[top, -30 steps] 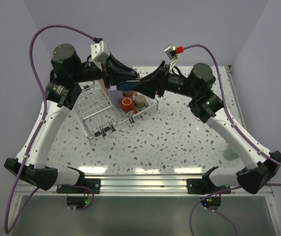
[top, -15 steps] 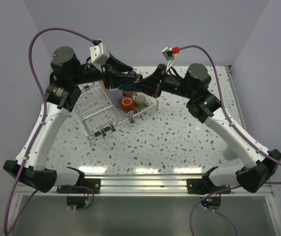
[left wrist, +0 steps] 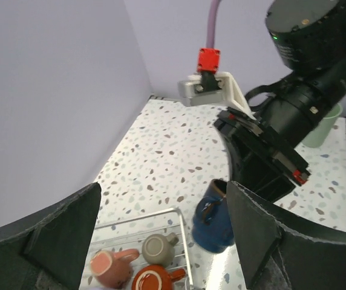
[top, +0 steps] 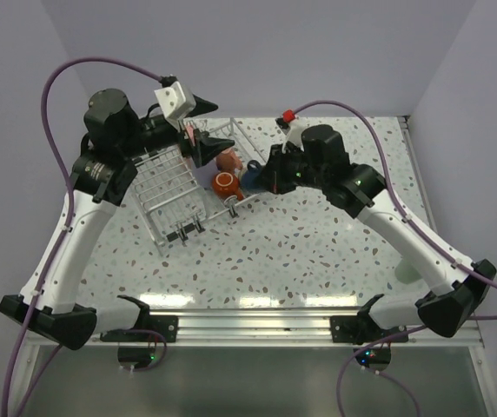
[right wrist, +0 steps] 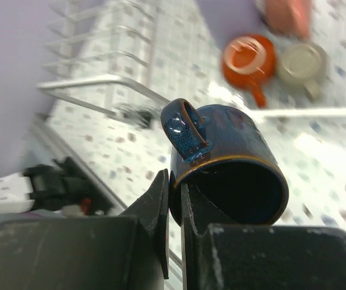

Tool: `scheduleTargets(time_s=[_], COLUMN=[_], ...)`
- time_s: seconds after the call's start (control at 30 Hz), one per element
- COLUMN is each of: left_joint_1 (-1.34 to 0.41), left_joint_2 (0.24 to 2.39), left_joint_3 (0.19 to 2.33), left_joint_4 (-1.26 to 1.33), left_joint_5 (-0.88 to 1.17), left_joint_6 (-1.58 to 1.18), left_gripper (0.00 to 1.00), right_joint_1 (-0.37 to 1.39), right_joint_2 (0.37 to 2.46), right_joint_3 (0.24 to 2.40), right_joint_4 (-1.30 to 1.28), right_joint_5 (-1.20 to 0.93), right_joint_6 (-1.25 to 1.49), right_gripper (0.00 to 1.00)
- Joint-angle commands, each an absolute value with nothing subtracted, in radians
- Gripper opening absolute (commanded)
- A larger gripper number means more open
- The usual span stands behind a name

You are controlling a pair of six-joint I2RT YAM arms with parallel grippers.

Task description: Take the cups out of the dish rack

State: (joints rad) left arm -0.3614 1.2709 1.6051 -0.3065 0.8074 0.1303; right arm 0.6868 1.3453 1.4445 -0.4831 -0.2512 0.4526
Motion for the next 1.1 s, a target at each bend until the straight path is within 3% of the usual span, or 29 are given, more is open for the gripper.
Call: scheduleTargets(time_s=[0.0,0.07,0.2,0.53,1.07], left_joint_1=[-0.365,-0.365,-0.365,-0.365,-0.365], left_joint_2=[1.241,1.232,1.216,1.213,1.207], left_joint_3=[1.586,1.575,1.539,1.509,1.506], left_joint_4=[-0.368,-0.402,-0.423,-0.422,-0.422], left_joint_5=[0.614,0.516,0.454,0.469,0.474], left_joint_6=[0.189,0.222,0.259,0.265,0.273], left_gripper=[0.88,0.88,0.88,0.88,0.88], right_joint_1=[0.707,0.713,0.716,0.716,0.716], right_joint_2=[1.361,1.374,1.324,1.164,1.124], right_joint_3=[1.537,1.516,1.375,0.970,0.792], right_joint_4=[-0.803,-0.997,-1.123,-1.049,-0.927], right_joint_5=[0.020,0.081,0.129,0.156,0.258], right_joint_6=[0.388,0.399,0.497,0.693,0.813], right_gripper=[0.00,0.00,0.00,0.00,0.00])
